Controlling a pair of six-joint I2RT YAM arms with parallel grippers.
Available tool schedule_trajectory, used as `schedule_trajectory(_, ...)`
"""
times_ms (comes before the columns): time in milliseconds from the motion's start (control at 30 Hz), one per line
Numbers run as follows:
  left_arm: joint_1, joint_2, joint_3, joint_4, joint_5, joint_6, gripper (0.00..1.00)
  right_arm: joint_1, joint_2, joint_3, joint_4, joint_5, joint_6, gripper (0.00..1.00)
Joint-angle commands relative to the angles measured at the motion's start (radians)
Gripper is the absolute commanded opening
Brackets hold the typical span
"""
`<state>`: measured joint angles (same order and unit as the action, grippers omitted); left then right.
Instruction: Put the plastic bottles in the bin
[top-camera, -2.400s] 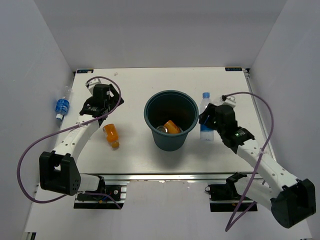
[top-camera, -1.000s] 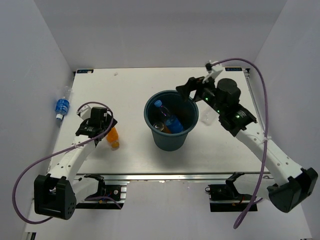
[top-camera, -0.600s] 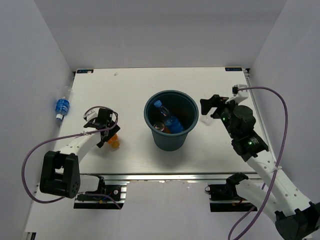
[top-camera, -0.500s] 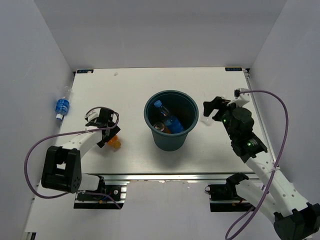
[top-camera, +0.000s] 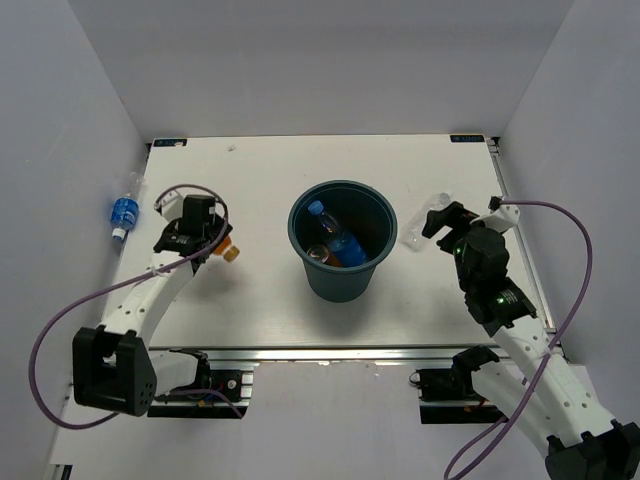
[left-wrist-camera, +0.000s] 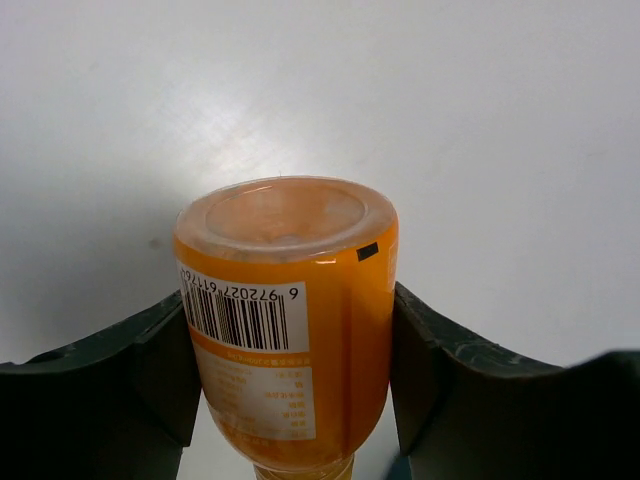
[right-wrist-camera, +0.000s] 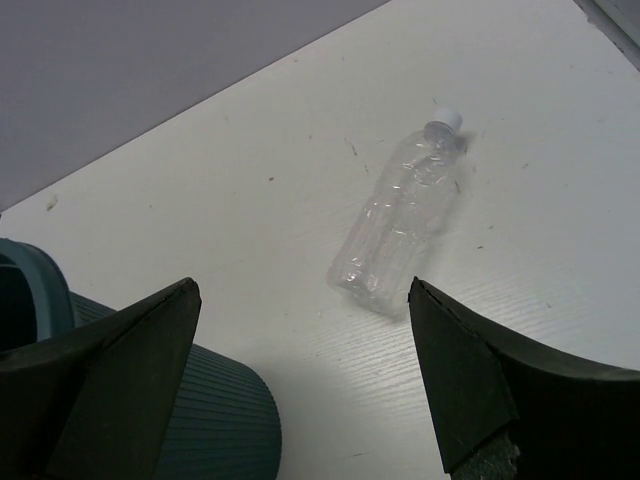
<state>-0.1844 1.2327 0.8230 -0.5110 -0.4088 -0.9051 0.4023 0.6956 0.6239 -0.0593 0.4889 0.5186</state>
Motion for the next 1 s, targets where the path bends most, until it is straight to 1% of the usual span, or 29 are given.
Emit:
schedule_trajectory(0,0.002,-0.079,0.115,0.103,0.045,0.032,0.32,-0.010,0.002,-0.010,-0.008,0.074,0.040,0.89)
schedule_trajectory(33,-0.001,-0.076,0.146,0.139,0.068,0.052,0.33,-0.010,0.002,-0.013,-0.004,0.068,0.035,0.89)
schedule_trajectory(67,-0.007,-0.069,0.209,0.156,0.123,0.064,0.34,-0.011,0.007,-0.016,0.003,0.035,0.025,0.89)
schedule_trajectory(100,-0.019,-0.061,0.243,0.182,0.137,0.072,0.34,-0.010,0.011,-0.016,0.007,0.018,0.018,0.89)
schedule_trajectory(167,-0.091,-0.030,0.315,0.204,0.140,0.115,0.35,-0.010,0.021,-0.012,0.004,-0.004,0.004,0.89)
schedule_trajectory(200,-0.130,-0.021,0.382,0.224,0.131,0.138,0.36,-0.010,0.024,-0.009,-0.003,0.002,0.006,0.89)
schedule_trajectory(233,-0.209,-0.009,0.413,0.236,0.119,0.203,0.39,-0.010,0.024,-0.007,-0.010,0.008,0.006,0.89)
schedule_trajectory(267,-0.246,0.019,0.445,0.239,0.093,0.233,0.41,-0.010,0.022,-0.009,-0.010,0.022,0.006,0.89)
schedule_trajectory(300,-0.280,0.034,0.502,0.235,0.087,0.254,0.41,-0.011,0.021,-0.010,-0.010,0.025,0.006,0.89)
schedule_trajectory(333,-0.324,0.050,0.525,0.233,0.094,0.283,0.41,-0.010,0.019,-0.015,-0.010,0.027,0.008,0.89)
schedule_trajectory(400,-0.352,0.074,0.559,0.256,0.155,0.301,0.41,-0.010,0.013,-0.016,-0.011,0.030,0.006,0.89)
schedule_trajectory(467,-0.391,0.079,0.553,0.290,0.215,0.319,0.41,-0.011,0.010,-0.020,-0.013,0.034,0.000,0.89)
schedule_trajectory(500,-0.406,0.082,0.548,0.319,0.275,0.328,0.42,-0.010,0.010,-0.020,-0.016,0.037,-0.002,0.89)
schedule_trajectory(567,-0.444,0.090,0.538,0.341,0.344,0.344,0.43,-0.010,0.016,-0.015,-0.027,0.051,-0.002,0.89)
schedule_trajectory(600,-0.457,0.102,0.538,0.341,0.404,0.362,0.47,-0.011,0.021,-0.013,-0.030,0.054,0.000,0.90)
schedule_trajectory(667,-0.495,0.109,0.535,0.335,0.448,0.383,0.50,-0.011,0.031,-0.006,-0.039,0.062,-0.002,0.89)
schedule_trajectory(700,-0.506,0.113,0.535,0.321,0.455,0.405,0.55,-0.010,0.036,-0.004,-0.045,0.063,0.001,0.89)
schedule_trajectory(767,-0.535,0.116,0.531,0.307,0.455,0.426,0.58,-0.011,0.045,-0.003,-0.047,0.071,0.004,0.89)
schedule_trajectory(800,-0.541,0.116,0.530,0.295,0.453,0.440,0.69,-0.011,0.048,0.000,-0.051,0.074,0.011,0.89)
schedule_trajectory(833,-0.543,0.117,0.533,0.287,0.456,0.445,0.74,-0.010,0.054,0.000,-0.054,0.076,0.011,0.89)
schedule_trajectory(900,-0.546,0.122,0.538,0.272,0.467,0.462,0.80,-0.010,0.059,0.008,-0.059,0.077,0.009,0.89)
schedule_trajectory(933,-0.547,0.123,0.538,0.270,0.472,0.465,0.89,-0.011,0.062,0.011,-0.065,0.077,0.009,0.89)
schedule_trajectory(967,-0.549,0.125,0.539,0.270,0.473,0.469,0.91,-0.010,0.062,0.011,-0.065,0.079,0.011,0.89)
